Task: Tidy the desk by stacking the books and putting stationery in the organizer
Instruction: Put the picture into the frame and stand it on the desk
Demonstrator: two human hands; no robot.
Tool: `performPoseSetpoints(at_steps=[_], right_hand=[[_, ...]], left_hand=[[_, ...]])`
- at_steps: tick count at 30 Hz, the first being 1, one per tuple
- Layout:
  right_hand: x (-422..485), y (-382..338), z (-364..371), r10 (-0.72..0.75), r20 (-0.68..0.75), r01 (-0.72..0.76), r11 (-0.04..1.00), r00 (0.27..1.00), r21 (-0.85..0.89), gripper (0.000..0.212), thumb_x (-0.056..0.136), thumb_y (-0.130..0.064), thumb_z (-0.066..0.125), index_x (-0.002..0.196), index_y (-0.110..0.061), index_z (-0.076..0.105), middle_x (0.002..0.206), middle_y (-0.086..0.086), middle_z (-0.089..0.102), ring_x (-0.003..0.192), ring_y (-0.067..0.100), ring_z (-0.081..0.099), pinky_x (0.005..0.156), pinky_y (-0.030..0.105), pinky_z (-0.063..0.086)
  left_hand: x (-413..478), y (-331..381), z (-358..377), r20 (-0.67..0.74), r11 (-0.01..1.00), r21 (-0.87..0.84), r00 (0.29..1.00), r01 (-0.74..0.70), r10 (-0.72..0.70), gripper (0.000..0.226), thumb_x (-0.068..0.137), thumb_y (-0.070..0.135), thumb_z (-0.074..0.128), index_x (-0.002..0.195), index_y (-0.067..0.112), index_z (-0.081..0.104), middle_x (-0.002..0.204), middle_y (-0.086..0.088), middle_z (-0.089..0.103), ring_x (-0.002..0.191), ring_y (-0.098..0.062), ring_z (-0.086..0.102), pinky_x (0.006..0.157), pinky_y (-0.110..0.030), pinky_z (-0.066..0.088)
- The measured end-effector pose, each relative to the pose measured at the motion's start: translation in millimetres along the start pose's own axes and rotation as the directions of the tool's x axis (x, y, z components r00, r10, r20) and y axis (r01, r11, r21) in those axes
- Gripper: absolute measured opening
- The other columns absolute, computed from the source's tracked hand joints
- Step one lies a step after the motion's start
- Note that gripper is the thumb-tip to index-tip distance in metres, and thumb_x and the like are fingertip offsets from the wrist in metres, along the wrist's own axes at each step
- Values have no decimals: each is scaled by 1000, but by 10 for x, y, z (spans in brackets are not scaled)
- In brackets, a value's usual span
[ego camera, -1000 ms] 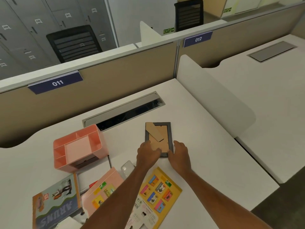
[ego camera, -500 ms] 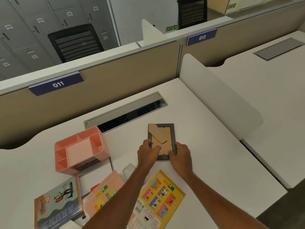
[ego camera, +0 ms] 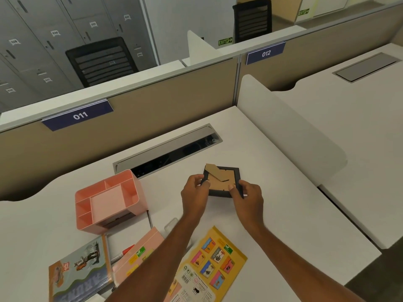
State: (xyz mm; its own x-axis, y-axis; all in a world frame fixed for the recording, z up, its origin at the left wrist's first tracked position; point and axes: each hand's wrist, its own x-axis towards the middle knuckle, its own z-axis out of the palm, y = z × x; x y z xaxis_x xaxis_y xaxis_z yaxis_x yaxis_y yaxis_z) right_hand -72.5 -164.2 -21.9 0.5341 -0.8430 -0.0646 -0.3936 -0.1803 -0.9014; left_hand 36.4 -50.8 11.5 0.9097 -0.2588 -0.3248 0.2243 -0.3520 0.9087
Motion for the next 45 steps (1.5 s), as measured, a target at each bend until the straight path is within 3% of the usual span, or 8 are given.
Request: performPoseSetpoints(at_steps=[8,16,22,25,27,31,39,45], right_hand=[[171,-302,-64,4,-109,17,981,994,191,34,97,-42,70,121,-19,65,113,-3,60,98,11,63,70,6,51],[486,-410,-44,-17,-106,31,991,994,129,38,97,-54,64,110,-18,68,108,1,61,93,12,62,69,10,48],[772,-470,-82,1,-26,0,1000,1000,27,52,93,-72,54,102,-23,66,105,1,62,96,17,65,73,23,58],[911,-546,-168,7,51,-8,1000,999,18,58,95,-72,53,92,-16,66,98,4,67,85,11,66,56,10,48],[1023,-613,-227,74,127,-76,997,989,10,64,97,-72,49,91,-10,64,94,5,68,82,11,62,60,13,48],[1291,-654,-287,253,381,-310,946,889,96,85,88,-88,35,107,-14,71,105,5,76,104,22,66,99,43,47],[1755,-540,-235,417,616,-451,885,668,-111,74,87,-82,52,123,-20,71,118,6,76,118,28,64,112,50,40],[1827,-583,-122,453,635,-444,876,626,-187,55,90,-69,63,113,-20,72,117,6,74,115,27,62,104,50,40]], left_hand=[[94,289,-10,1,990,-131,999,-49,50,22,101,19,63,124,22,65,100,9,65,90,-9,61,69,-17,45],[207,460,-21,57,984,-65,984,-166,170,26,103,30,63,129,24,69,121,7,71,110,-8,65,89,-17,51],[344,615,14,93,981,-29,976,-193,195,22,106,40,55,118,27,69,112,3,71,105,-16,65,61,-5,48],[385,656,53,105,977,-9,971,-214,214,22,109,38,50,118,24,65,115,-1,67,106,-18,62,56,-1,45],[410,671,78,113,976,2,970,-216,214,22,110,37,47,116,23,62,114,-2,67,100,-14,61,55,-2,44],[458,728,114,142,980,8,970,-201,198,24,110,35,45,115,17,60,109,-4,67,88,-9,61,52,-3,43],[579,753,127,163,984,0,971,-178,176,21,108,40,49,110,23,61,107,0,70,98,-13,68,56,-9,50],[600,700,135,157,980,-1,968,-199,196,19,107,43,50,110,27,61,107,0,71,101,-15,69,63,-15,55]])
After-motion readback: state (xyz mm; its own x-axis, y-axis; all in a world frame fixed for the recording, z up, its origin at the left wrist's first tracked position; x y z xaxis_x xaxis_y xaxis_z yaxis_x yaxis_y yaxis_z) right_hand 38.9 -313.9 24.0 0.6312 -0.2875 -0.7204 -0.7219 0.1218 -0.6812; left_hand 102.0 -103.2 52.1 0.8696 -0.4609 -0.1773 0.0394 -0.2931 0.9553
